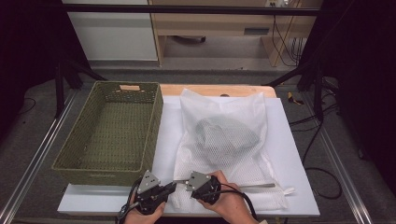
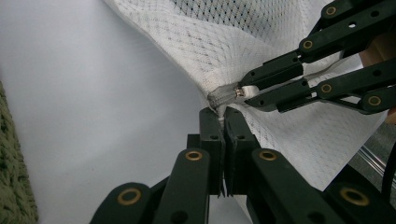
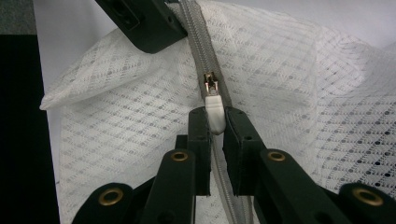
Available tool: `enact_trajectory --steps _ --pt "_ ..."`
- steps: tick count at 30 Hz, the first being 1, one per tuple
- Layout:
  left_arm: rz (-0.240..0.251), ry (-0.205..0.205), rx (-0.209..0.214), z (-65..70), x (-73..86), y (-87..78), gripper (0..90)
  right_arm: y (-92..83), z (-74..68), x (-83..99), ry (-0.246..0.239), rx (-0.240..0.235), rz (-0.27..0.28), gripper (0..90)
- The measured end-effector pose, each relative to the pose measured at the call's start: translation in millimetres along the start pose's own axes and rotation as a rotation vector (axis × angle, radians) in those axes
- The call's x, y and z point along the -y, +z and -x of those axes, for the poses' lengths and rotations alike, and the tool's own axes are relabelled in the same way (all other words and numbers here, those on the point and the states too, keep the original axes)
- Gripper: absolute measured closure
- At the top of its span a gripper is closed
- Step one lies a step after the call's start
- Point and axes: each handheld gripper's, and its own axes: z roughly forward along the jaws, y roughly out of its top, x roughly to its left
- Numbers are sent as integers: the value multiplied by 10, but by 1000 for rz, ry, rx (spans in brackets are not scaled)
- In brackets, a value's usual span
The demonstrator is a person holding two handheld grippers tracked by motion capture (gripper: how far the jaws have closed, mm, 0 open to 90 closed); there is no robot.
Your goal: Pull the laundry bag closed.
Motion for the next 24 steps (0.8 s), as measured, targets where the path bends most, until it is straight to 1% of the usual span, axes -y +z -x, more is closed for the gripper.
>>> enact_trajectory --steps 2,4,10,18,20,24 --pt "-1 -1 -5 4 0 -1 879 7 -5 8 6 -1 5 814" --pt "-1 0 0 4 0 5 879 12 -5 11 4 3 6 814" --pt "-4 5 -7 5 -4 2 878 9 -14 10 -8 4 -1 814" --pt "0 7 -6 3 -12 0 879 -17 -9 -8 -11 0 -9 817" --pt "0 7 -5 4 -14 -4 880 -39 -11 -16 -34 -4 -18 817" --pt "1 13 -6 14 -22 -8 880 -74 -11 -19 -46 0 -28 818"
